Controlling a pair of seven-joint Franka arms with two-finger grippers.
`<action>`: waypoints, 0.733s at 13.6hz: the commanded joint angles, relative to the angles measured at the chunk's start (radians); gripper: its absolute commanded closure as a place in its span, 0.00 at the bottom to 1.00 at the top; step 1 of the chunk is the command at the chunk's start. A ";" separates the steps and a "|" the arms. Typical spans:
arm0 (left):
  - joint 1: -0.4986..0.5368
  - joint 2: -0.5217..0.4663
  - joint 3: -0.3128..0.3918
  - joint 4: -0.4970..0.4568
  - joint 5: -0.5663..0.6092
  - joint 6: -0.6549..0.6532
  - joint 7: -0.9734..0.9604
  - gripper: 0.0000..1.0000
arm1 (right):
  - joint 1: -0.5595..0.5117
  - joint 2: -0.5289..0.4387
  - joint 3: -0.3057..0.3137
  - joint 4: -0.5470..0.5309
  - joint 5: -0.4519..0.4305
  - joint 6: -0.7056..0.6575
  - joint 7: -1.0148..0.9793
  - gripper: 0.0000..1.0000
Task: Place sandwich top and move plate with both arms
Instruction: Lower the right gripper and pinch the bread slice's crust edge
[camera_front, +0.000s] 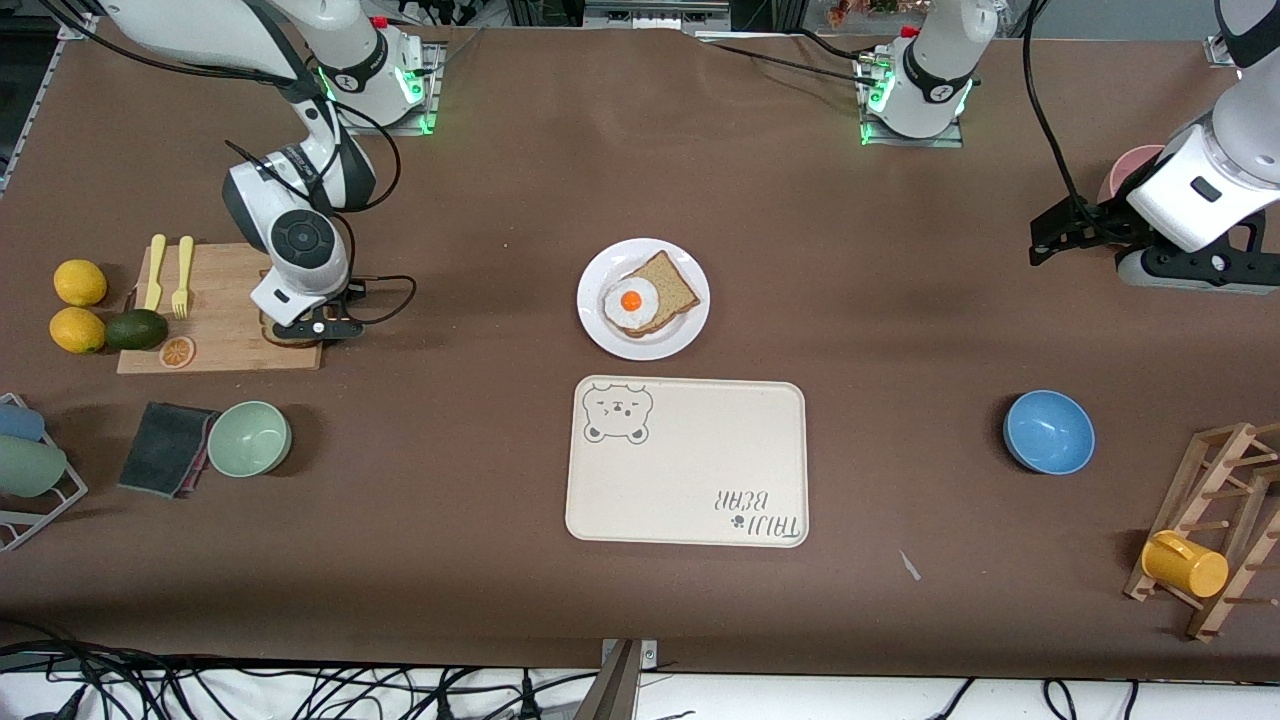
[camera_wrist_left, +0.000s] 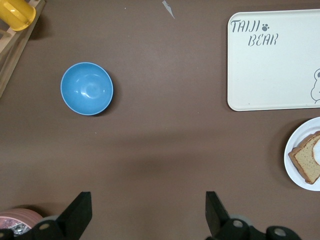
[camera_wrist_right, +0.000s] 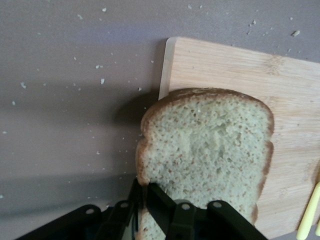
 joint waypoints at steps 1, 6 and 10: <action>0.001 0.015 0.000 0.034 -0.010 -0.024 -0.010 0.00 | 0.000 0.000 -0.004 -0.017 -0.024 0.022 0.021 1.00; 0.001 0.015 0.000 0.034 -0.011 -0.022 -0.008 0.00 | -0.001 -0.011 -0.003 -0.013 -0.021 -0.004 0.023 1.00; 0.001 0.015 0.000 0.034 -0.010 -0.024 -0.010 0.00 | 0.000 -0.057 0.006 0.004 -0.013 -0.058 -0.002 1.00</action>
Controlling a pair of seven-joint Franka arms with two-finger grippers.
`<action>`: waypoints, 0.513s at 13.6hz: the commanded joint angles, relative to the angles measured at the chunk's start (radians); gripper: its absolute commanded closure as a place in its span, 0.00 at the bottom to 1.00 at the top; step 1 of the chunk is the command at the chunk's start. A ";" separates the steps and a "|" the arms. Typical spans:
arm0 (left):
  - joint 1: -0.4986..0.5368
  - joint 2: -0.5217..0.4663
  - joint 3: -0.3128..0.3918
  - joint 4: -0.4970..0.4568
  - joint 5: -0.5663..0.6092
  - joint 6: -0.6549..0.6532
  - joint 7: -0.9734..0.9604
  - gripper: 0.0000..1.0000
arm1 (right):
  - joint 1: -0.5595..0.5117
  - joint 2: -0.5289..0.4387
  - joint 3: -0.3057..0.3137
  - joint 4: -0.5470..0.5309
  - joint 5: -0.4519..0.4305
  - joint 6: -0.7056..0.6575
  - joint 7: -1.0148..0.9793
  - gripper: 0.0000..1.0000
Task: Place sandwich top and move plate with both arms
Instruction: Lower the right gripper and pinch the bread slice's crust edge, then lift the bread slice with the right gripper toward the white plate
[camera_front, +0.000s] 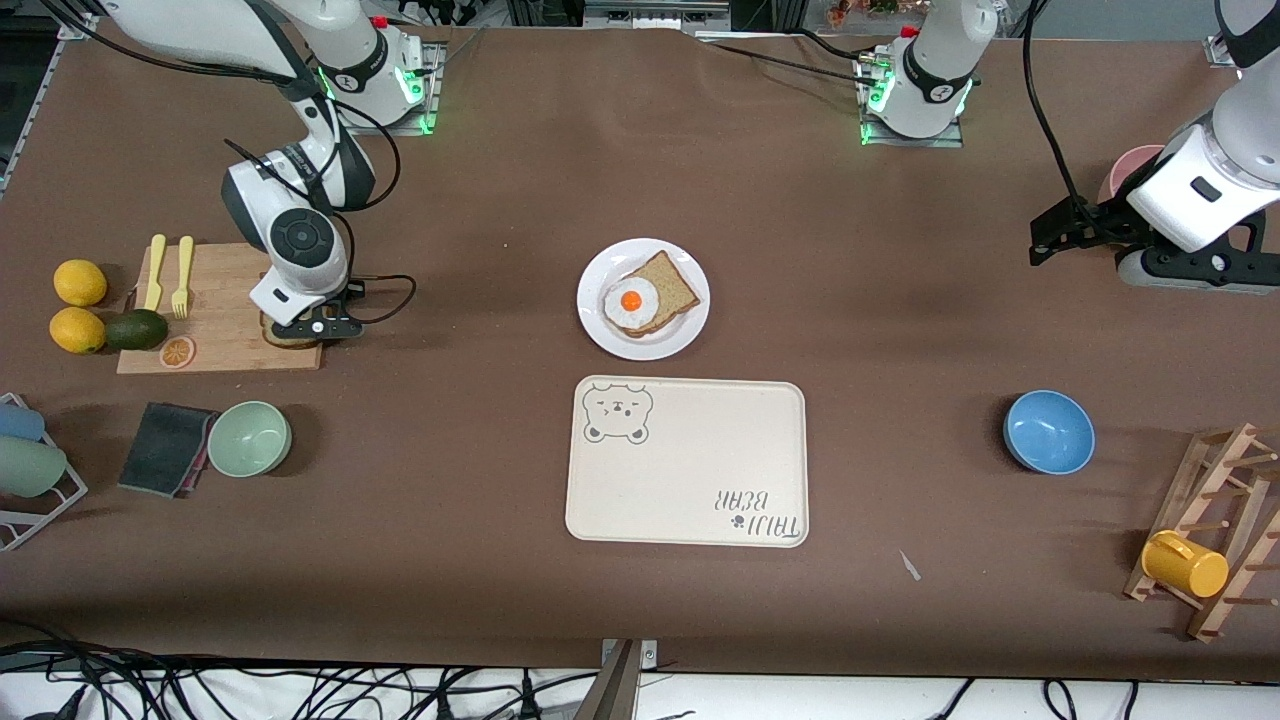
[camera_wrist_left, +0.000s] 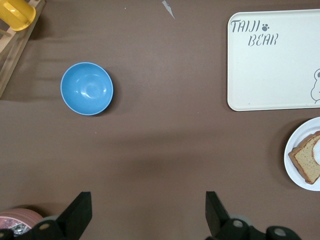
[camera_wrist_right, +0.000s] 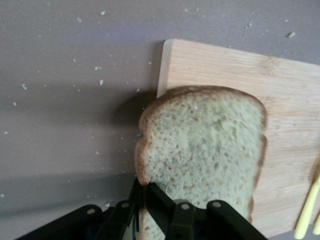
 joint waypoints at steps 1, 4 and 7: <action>0.001 0.015 0.000 0.034 -0.011 -0.024 -0.010 0.00 | 0.000 -0.048 0.009 0.005 -0.007 -0.057 0.000 1.00; 0.001 0.015 0.000 0.034 -0.010 -0.024 -0.008 0.00 | 0.000 -0.055 0.023 0.012 0.002 -0.075 0.000 1.00; 0.001 0.015 0.000 0.034 -0.010 -0.024 -0.010 0.00 | 0.000 -0.067 0.087 0.074 0.099 -0.144 -0.002 1.00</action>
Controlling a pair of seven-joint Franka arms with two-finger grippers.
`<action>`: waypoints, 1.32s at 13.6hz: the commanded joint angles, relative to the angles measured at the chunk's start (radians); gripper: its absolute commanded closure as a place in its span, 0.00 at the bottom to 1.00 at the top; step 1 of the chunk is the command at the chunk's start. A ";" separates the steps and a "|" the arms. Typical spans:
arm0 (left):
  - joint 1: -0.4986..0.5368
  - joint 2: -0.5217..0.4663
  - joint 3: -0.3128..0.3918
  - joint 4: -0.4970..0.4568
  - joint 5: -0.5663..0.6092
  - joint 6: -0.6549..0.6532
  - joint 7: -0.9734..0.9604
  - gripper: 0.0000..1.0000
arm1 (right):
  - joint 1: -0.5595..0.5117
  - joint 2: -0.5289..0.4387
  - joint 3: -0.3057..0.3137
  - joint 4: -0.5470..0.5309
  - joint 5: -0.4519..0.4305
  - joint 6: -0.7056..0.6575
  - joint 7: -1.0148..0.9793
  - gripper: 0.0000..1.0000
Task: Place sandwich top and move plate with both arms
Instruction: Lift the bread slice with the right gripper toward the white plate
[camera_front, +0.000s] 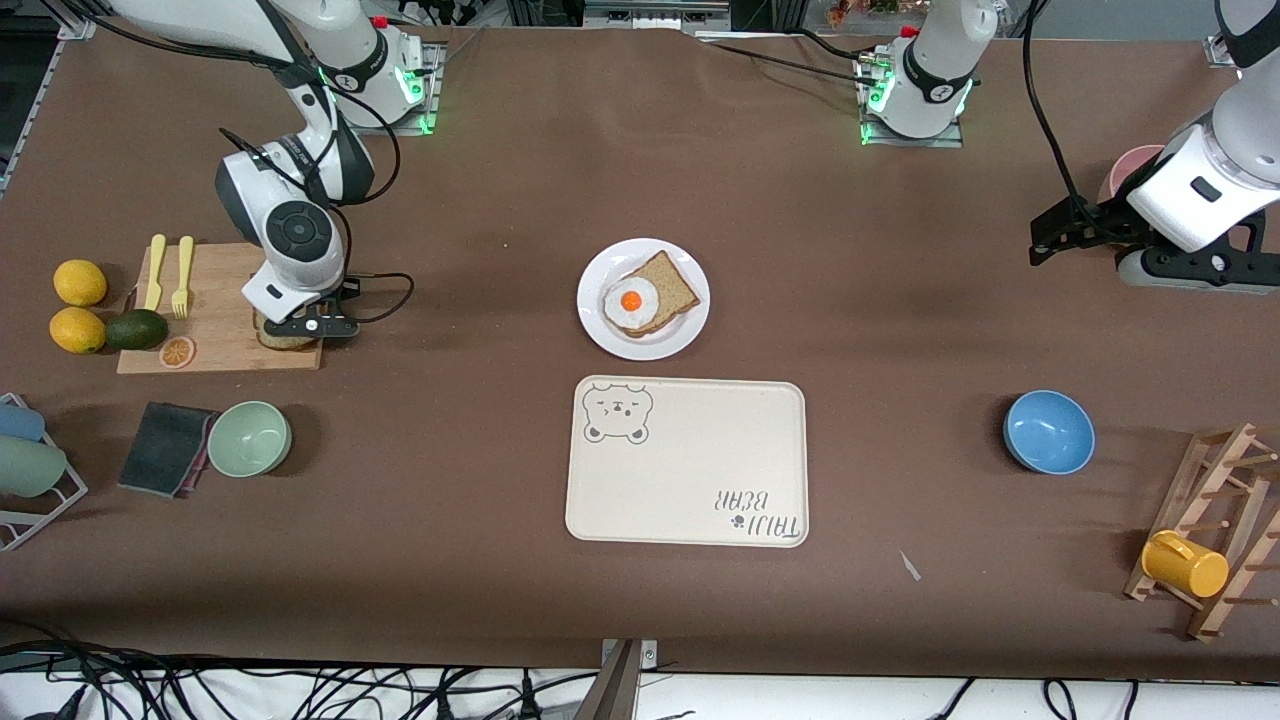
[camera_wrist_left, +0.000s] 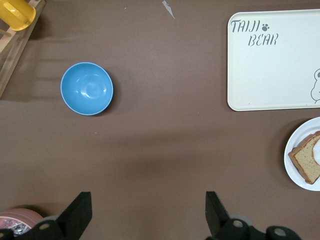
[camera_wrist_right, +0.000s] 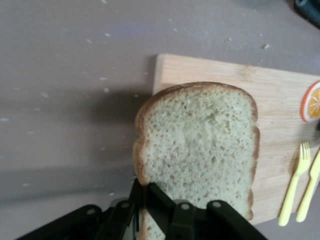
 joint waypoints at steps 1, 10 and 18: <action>0.001 0.015 0.000 0.034 -0.010 -0.024 -0.008 0.00 | 0.000 -0.032 0.061 0.058 0.079 -0.083 -0.001 1.00; 0.003 0.013 0.000 0.034 -0.011 -0.024 -0.008 0.00 | 0.092 -0.018 0.187 0.352 0.347 -0.281 0.014 1.00; 0.003 0.013 0.000 0.034 -0.011 -0.024 -0.008 0.00 | 0.377 0.194 0.185 0.645 0.395 -0.289 0.422 1.00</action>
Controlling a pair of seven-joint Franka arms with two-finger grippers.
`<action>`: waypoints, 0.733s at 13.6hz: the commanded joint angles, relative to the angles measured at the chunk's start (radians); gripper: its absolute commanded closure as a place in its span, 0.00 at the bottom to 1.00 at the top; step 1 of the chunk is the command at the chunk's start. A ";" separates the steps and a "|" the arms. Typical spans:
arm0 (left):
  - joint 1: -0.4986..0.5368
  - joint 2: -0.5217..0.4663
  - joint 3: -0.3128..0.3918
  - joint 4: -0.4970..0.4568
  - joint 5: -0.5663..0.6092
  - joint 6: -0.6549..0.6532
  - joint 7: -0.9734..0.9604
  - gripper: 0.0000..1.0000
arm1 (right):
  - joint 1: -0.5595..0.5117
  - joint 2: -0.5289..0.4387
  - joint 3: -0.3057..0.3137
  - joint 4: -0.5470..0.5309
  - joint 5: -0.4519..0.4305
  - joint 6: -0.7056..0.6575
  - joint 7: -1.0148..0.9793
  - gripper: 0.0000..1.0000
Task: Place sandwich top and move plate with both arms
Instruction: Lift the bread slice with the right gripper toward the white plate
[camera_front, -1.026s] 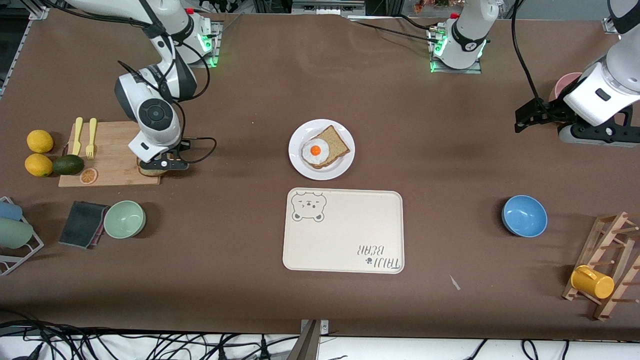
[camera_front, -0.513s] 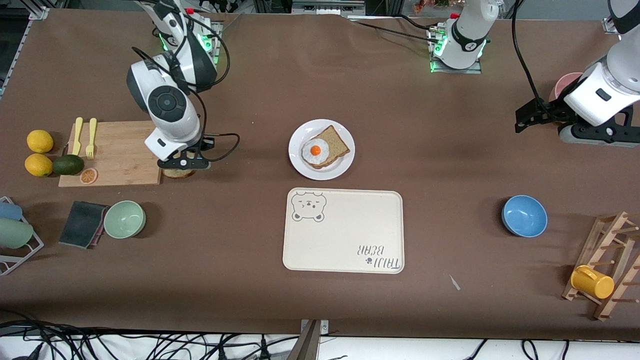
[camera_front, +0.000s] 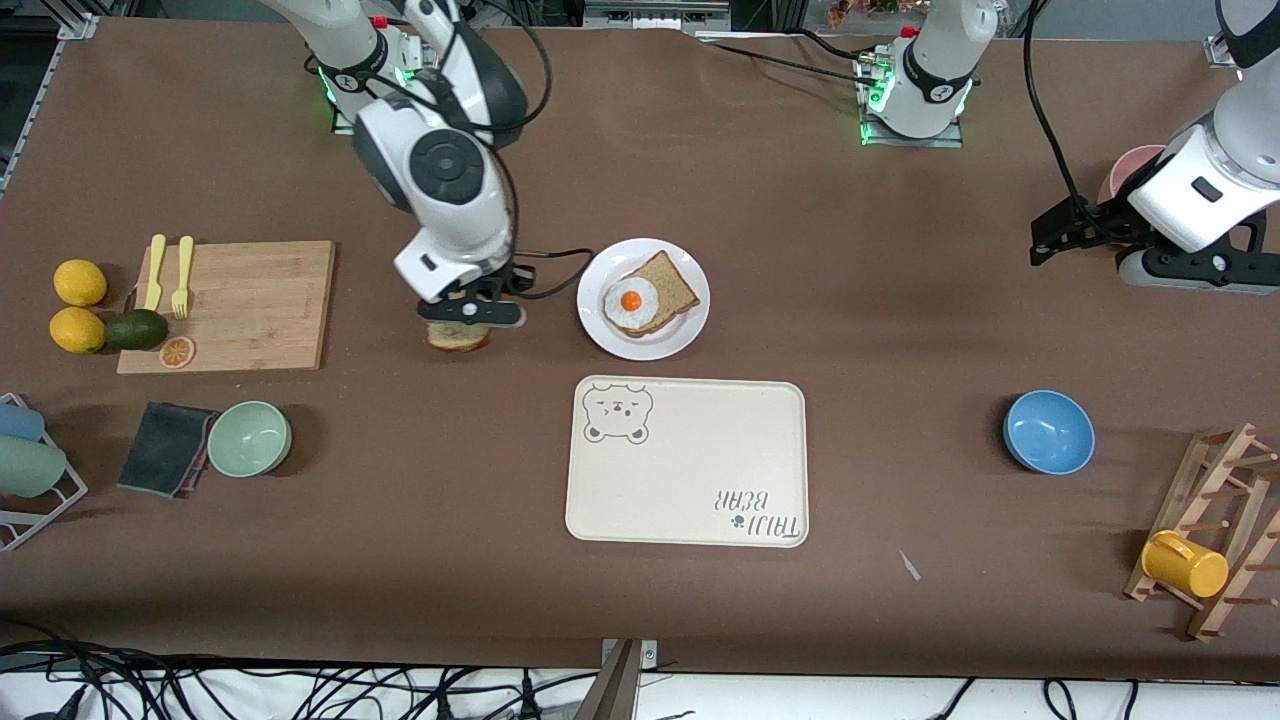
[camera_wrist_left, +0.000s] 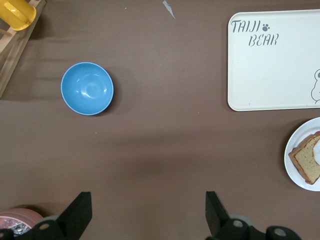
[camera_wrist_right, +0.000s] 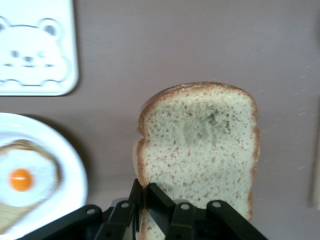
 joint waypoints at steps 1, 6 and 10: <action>0.001 0.015 0.000 0.034 -0.011 -0.024 -0.008 0.00 | 0.106 0.126 -0.006 0.144 0.008 -0.018 0.168 1.00; 0.001 0.013 0.000 0.034 -0.011 -0.024 -0.008 0.00 | 0.204 0.239 -0.010 0.285 0.011 0.014 0.399 1.00; 0.001 0.015 0.000 0.034 -0.011 -0.024 -0.008 0.00 | 0.262 0.291 -0.012 0.313 0.008 0.069 0.512 1.00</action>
